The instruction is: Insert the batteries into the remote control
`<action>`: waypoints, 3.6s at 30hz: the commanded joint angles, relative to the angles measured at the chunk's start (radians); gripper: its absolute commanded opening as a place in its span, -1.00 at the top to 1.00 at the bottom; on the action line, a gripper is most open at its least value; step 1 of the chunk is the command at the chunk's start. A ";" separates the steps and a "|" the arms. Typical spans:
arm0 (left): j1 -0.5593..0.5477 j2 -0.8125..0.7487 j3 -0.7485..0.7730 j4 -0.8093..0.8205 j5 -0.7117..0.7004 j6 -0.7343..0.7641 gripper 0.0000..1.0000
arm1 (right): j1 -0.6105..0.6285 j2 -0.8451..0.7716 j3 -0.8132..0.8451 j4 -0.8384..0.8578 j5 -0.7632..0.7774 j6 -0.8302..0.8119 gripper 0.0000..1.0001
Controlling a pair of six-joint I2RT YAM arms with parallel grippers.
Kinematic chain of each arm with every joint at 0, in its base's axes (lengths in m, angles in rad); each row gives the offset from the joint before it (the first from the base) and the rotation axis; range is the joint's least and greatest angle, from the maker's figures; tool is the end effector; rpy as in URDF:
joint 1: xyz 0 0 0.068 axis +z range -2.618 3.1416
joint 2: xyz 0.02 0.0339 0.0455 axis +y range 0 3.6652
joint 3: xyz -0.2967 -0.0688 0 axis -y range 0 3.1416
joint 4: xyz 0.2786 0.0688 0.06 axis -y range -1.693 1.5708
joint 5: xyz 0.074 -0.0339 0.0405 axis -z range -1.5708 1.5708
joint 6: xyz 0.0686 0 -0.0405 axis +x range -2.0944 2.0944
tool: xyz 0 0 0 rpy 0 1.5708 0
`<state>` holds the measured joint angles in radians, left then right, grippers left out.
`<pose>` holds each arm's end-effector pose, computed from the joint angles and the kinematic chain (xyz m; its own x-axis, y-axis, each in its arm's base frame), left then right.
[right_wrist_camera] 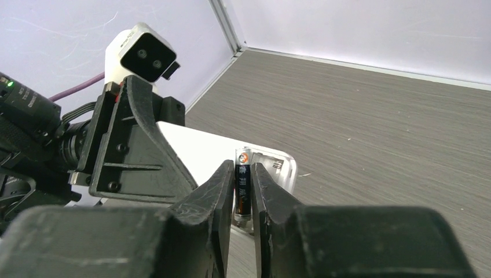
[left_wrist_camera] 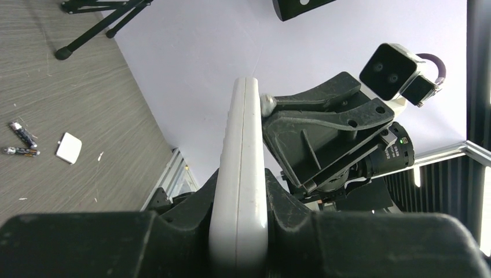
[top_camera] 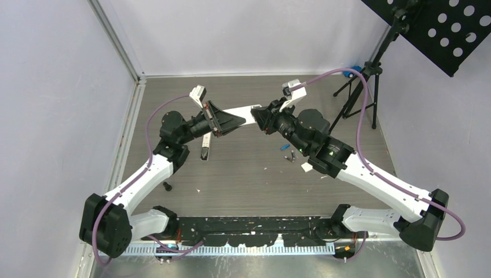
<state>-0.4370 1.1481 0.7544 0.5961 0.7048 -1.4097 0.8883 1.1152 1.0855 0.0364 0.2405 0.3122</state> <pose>0.2551 -0.1682 0.3580 -0.8566 -0.4297 -0.2857 0.3237 -0.0164 -0.9460 0.2084 0.2305 0.4326 -0.1813 0.2499 -0.9511 -0.5756 0.7573 0.3087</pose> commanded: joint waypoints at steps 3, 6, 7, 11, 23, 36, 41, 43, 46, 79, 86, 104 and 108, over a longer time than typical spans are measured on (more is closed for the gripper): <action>-0.003 -0.006 0.018 0.161 0.002 -0.073 1.00 | 0.005 0.000 0.003 -0.007 -0.028 0.008 0.44; -0.003 -0.002 0.013 0.183 -0.009 -0.108 1.00 | 0.005 -0.009 0.001 -0.010 -0.015 0.021 0.42; -0.003 -0.002 0.012 0.186 -0.014 -0.115 1.00 | 0.005 -0.011 0.001 -0.011 -0.010 0.025 0.42; -0.003 0.000 0.006 0.192 -0.026 -0.132 1.00 | 0.005 -0.015 0.014 -0.020 0.018 0.039 0.42; -0.003 0.027 -0.025 0.239 -0.034 -0.265 1.00 | 0.005 0.019 0.023 0.041 0.114 0.021 0.64; -0.003 0.066 -0.068 0.356 -0.081 -0.365 1.00 | 0.005 0.035 0.021 0.028 0.166 0.089 0.37; -0.003 0.072 -0.073 0.361 -0.083 -0.371 1.00 | 0.005 0.025 0.025 0.031 0.170 0.114 0.36; -0.003 0.075 -0.075 0.364 -0.084 -0.370 1.00 | 0.005 0.024 0.032 0.021 0.166 0.122 0.39; -0.003 0.081 -0.076 0.367 -0.082 -0.358 1.00 | 0.005 0.014 0.046 0.002 0.156 0.157 0.41; -0.016 0.103 -0.034 0.354 -0.076 -0.181 1.00 | 0.005 0.025 -0.107 0.122 0.212 1.075 -0.52; -0.016 0.110 -0.029 0.361 -0.050 -0.165 1.00 | 0.005 0.039 -0.085 0.128 0.254 1.078 -0.54; -0.016 0.149 -0.056 0.432 -0.010 -0.150 1.00 | -0.009 0.039 -0.077 0.146 0.262 1.111 -0.39; -0.016 0.147 -0.059 0.432 -0.012 -0.150 1.00 | -0.015 0.051 -0.061 0.132 0.227 1.115 -0.11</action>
<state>-0.4496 1.3006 0.6857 0.9463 0.6827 -1.5848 0.8795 1.1843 0.9947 0.1287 0.4530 1.4109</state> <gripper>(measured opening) 0.226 0.614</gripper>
